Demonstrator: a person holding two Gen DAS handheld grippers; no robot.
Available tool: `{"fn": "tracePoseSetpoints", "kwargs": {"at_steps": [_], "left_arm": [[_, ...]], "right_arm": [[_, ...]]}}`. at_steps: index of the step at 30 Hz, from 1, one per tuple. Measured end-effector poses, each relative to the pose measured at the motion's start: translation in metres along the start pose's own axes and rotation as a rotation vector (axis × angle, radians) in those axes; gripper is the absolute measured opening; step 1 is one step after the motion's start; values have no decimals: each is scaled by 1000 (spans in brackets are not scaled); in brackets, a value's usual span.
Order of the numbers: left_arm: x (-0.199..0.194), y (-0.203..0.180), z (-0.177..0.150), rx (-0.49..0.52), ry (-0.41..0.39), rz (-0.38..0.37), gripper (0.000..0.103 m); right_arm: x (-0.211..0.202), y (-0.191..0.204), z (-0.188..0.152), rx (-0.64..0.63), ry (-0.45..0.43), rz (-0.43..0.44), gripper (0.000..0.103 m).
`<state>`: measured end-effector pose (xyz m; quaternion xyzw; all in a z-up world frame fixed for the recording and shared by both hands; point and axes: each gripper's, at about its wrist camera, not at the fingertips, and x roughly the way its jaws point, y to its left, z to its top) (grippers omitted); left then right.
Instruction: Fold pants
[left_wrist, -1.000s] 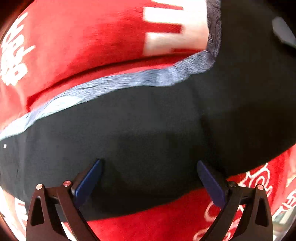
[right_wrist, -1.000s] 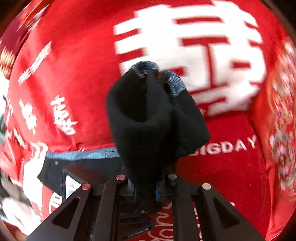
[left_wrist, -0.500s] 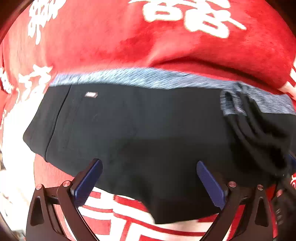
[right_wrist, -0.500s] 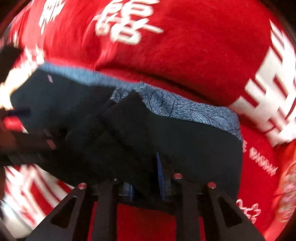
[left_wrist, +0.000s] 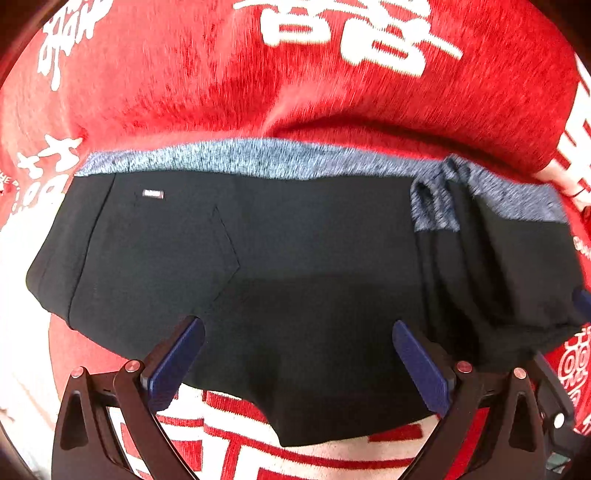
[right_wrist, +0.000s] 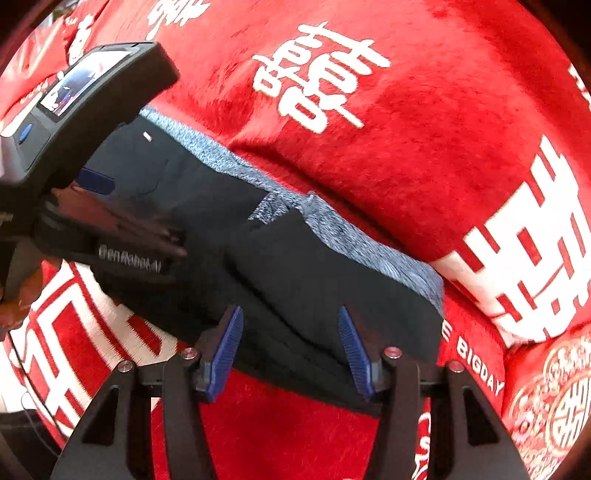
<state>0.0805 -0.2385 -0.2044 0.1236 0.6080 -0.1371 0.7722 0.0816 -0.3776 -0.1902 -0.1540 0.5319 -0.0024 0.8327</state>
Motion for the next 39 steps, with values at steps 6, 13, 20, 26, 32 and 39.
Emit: {"fn": "tracePoseSetpoints", "kwargs": {"at_steps": [6, 13, 20, 26, 32, 39], "left_arm": [[8, 9, -8, -31, 26, 8, 103], [-2, 29, -8, -82, 14, 27, 103], [-8, 45, 3, -75, 19, 90, 103], [-24, 15, 26, -23, 4, 43, 103], [-42, -66, 51, 100, -41, -62, 103], [-5, -124, 53, 216, 23, -114, 103]], "right_arm": [[24, -10, 16, 9, 65, 55, 6], [-9, 6, 15, -4, 39, 134, 6], [6, 15, 10, -29, 70, 163, 27], [-13, -122, -16, 417, 24, 315, 70], [67, -240, -88, 895, 170, 466, 68], [116, -249, -131, 1173, 189, 857, 30]]}}
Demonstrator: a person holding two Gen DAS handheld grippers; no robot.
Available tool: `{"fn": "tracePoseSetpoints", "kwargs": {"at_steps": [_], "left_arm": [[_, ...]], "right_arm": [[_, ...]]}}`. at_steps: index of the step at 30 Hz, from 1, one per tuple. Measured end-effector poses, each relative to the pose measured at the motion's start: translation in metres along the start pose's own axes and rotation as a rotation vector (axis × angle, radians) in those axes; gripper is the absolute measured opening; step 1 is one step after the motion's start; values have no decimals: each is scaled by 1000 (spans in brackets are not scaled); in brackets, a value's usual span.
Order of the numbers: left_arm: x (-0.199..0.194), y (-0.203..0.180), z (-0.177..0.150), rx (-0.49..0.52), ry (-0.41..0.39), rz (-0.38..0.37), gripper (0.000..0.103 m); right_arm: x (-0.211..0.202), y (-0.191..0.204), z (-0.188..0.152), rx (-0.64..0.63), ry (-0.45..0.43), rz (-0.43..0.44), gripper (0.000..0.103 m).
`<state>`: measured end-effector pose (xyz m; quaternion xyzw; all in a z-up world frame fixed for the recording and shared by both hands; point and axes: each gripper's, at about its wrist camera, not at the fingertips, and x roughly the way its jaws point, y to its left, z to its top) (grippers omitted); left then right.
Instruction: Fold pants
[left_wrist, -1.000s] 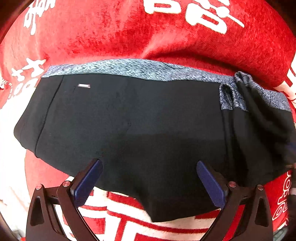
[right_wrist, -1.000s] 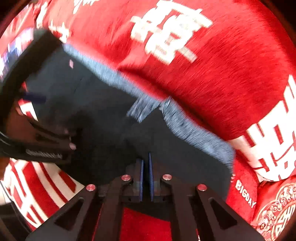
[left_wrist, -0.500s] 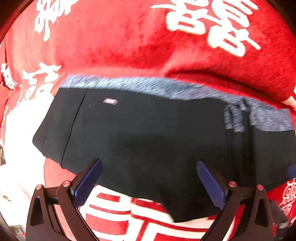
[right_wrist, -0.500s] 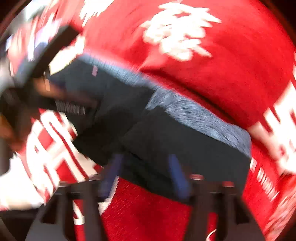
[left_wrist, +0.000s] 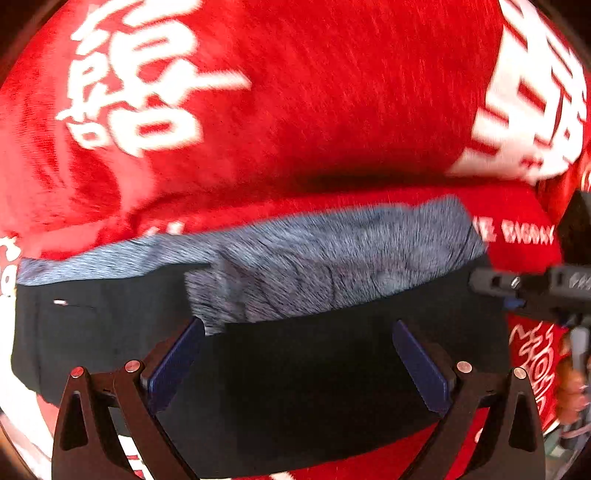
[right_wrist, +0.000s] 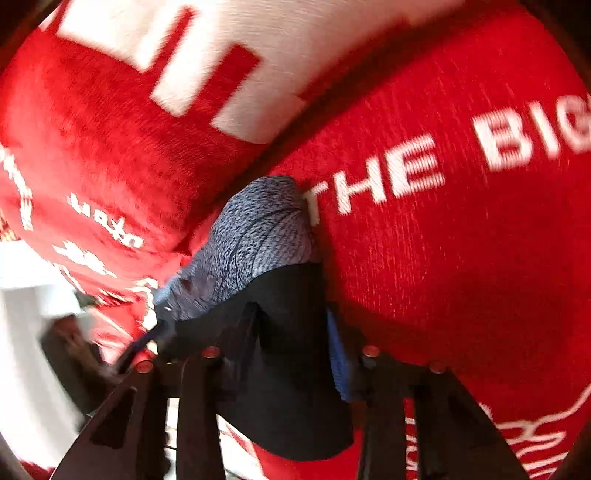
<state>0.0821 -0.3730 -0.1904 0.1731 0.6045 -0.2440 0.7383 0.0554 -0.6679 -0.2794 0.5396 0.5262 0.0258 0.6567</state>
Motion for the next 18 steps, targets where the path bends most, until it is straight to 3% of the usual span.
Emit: {"fn": "tracePoseSetpoints", "kwargs": {"at_steps": [2, 5, 9, 10, 11, 13, 18], "left_arm": [[17, 2, -10, 10, 51, 23, 103], [21, 10, -24, -10, 55, -4, 103], [21, 14, -33, 4, 39, 4, 103], [21, 15, -32, -6, 48, 6, 103], [20, 17, -31, -19, 58, 12, 103], [13, 23, -29, -48, 65, 43, 103], [-3, 45, -41, -106, 65, 100, 103]], "right_arm": [[-8, 6, -6, -35, -5, 13, 25], [-15, 16, -19, -102, -13, -45, 24], [-3, 22, -19, -151, -38, -239, 27], [-2, 29, -20, -171, -48, -283, 34], [-2, 38, -23, -207, -63, -352, 47], [-5, 56, -33, -282, -72, -450, 53], [-11, 76, -68, -362, -67, -552, 66]]}}
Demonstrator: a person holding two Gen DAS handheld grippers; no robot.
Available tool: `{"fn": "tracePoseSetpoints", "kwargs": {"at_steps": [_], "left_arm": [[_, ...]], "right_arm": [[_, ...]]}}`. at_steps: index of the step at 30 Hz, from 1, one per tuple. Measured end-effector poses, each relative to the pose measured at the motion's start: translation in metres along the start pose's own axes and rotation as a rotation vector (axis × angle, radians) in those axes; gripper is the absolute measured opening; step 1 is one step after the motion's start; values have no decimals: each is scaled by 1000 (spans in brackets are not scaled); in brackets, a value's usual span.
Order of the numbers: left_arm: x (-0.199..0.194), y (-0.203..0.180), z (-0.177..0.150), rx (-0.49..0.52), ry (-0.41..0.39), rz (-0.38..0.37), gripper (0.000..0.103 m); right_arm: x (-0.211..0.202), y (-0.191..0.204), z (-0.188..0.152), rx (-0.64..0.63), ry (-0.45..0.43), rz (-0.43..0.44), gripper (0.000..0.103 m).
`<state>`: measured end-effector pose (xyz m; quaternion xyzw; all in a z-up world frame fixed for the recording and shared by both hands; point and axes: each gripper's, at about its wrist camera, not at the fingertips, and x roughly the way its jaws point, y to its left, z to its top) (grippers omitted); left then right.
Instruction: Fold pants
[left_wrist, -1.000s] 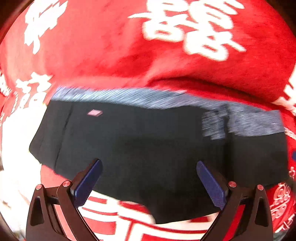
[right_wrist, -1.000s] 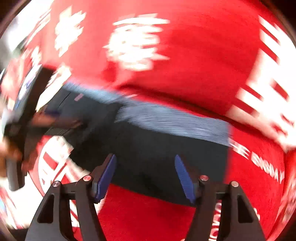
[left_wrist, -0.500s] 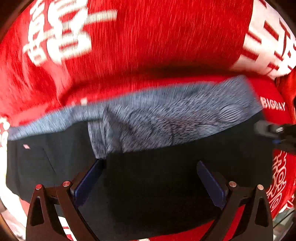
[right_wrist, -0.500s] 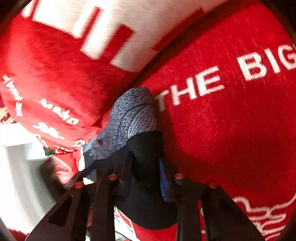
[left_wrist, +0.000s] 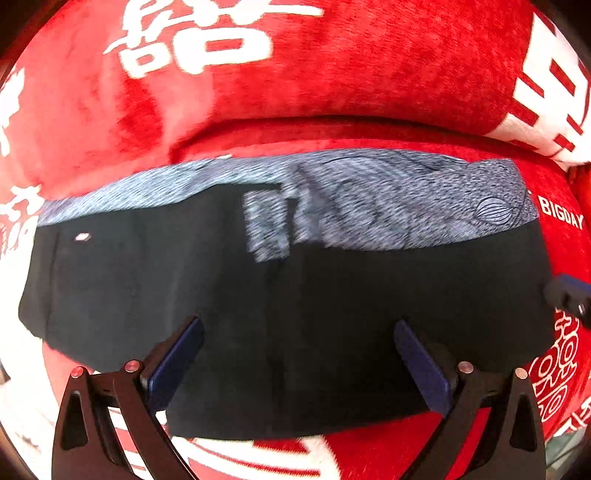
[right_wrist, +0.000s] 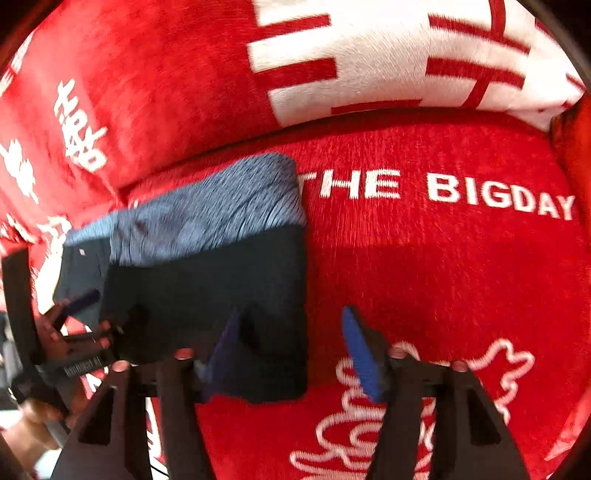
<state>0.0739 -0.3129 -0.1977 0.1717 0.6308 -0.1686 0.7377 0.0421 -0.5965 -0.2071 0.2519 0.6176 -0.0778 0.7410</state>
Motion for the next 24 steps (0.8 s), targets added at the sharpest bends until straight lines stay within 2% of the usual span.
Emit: {"fn": "tracePoseSetpoints", "kwargs": {"at_steps": [3, 8, 13, 19, 24], "left_arm": [[-8, 16, -11, -38, 3, 17, 103], [-16, 43, -26, -97, -2, 17, 103], [-21, 56, -36, -117, -1, -14, 103], [-10, 87, -49, -101, 31, -26, 103], [-3, 125, -65, -129, 49, -24, 103]], "right_arm": [[-6, 16, -12, -31, -5, -30, 70], [-11, 38, -31, -78, 1, -27, 77], [-6, 72, -37, -142, 9, -30, 82], [1, 106, -48, -157, 4, -59, 100], [13, 136, -50, -162, 26, -60, 101]]}}
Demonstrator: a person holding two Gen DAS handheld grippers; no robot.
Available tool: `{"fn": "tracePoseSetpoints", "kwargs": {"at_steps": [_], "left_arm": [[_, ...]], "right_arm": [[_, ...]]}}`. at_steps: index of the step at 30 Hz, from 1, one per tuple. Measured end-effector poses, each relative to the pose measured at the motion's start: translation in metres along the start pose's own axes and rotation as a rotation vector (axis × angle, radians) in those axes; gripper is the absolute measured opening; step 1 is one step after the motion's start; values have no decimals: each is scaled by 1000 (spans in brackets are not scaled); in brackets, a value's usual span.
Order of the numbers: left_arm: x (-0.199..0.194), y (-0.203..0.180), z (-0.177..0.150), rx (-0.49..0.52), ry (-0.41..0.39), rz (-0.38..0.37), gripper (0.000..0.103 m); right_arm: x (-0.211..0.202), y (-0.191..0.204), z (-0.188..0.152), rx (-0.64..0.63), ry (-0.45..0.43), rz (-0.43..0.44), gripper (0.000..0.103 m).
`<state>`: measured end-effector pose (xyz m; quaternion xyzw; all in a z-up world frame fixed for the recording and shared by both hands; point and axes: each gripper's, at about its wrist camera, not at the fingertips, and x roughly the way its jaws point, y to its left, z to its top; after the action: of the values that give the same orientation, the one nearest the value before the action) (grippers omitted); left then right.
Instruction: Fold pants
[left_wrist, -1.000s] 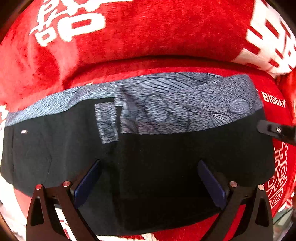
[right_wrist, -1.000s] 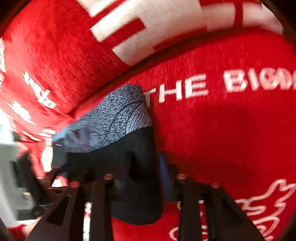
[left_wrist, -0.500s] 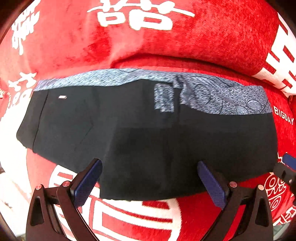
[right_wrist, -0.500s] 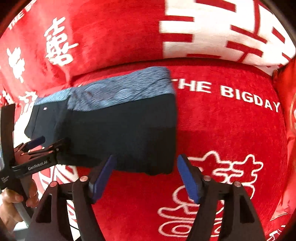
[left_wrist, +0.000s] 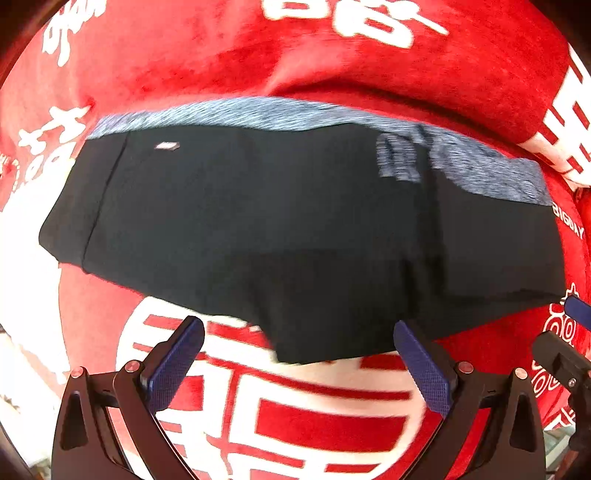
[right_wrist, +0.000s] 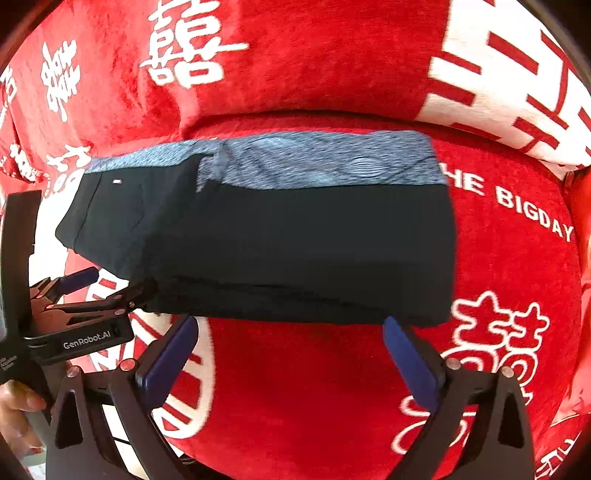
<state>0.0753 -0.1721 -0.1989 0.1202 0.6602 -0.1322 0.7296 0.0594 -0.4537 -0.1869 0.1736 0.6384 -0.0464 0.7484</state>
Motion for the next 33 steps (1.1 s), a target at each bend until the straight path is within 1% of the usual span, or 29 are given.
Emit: {"fn": "tracePoseSetpoints", "kwargs": {"at_steps": [6, 8, 10, 14, 18, 19, 20, 21, 22, 23, 27, 29, 30, 33], "left_arm": [[8, 53, -4, -66, 27, 1, 103], [11, 67, -3, -83, 34, 1, 103], [14, 86, -3, -109, 40, -15, 103], [19, 123, -3, -172, 54, -16, 103], [23, 157, -3, -223, 29, -2, 103], [25, 163, -3, -235, 27, -4, 103], [26, 169, -3, -245, 27, -7, 103], [29, 175, -2, -256, 31, -25, 103], [31, 180, -3, -262, 34, -38, 103], [32, 184, -4, -270, 36, -46, 103], [44, 195, -4, -285, 45, -22, 103], [47, 197, -6, -289, 50, -31, 103], [47, 190, -7, -294, 50, -36, 103], [51, 191, -7, -306, 39, -50, 103]], "right_arm": [[11, 40, 7, -49, 36, -18, 101], [15, 55, 12, -74, 41, -21, 101], [20, 69, 19, -97, 36, -33, 101], [33, 82, 45, -107, 2, -71, 101], [55, 83, 75, -111, -26, -144, 101], [61, 82, 80, -105, -19, -144, 101], [71, 82, 85, -96, 10, -128, 101], [81, 83, 87, -81, 54, -95, 101], [88, 85, 87, -67, 84, -68, 101], [90, 90, 83, -68, 97, -62, 101], [83, 120, 59, -187, 95, -78, 101], [79, 129, 50, -230, 88, -103, 101], [77, 133, 46, -251, 87, -108, 101], [73, 141, 39, -280, 90, -97, 101]]}}
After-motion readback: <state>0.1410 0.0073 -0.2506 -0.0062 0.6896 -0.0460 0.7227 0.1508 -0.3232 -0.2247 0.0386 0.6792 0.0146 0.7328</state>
